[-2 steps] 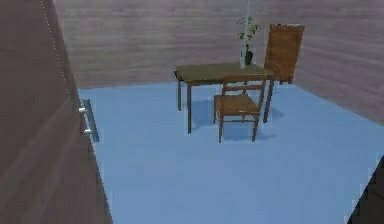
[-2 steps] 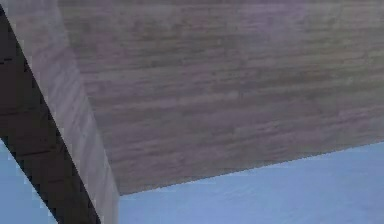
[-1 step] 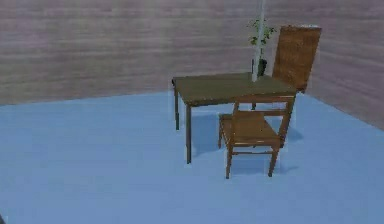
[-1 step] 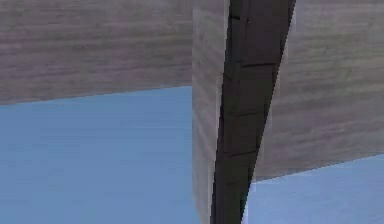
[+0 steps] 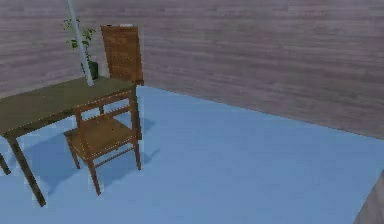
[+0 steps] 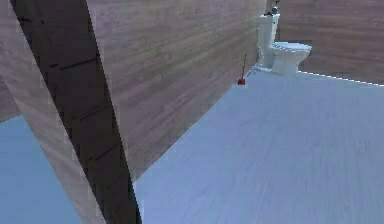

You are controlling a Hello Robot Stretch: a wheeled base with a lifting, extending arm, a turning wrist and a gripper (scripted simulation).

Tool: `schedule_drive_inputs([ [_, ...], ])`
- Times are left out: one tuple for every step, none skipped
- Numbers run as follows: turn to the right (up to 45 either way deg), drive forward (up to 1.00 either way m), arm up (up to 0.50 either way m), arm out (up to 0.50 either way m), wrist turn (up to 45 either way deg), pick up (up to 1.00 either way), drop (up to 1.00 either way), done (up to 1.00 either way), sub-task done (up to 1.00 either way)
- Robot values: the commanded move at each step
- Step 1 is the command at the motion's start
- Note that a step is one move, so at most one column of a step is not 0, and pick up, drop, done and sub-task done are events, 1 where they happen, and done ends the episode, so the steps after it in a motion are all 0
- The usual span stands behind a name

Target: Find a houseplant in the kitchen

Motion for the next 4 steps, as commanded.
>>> schedule_drive_inputs([
  [18.0,0.00,0.00,0.00,0.0,0.00,0.00,0.00,0.00],
  [0.0,0.75,0.00,0.00,0.0,0.00,0.00,0.00,0.00],
  [42.0,0.00,0.00,0.00,0.0,0.00,0.00,0.00,0.00],
  [0.0,0.65,0.00,0.00,0.0,0.00,0.00,0.00,0.00],
])
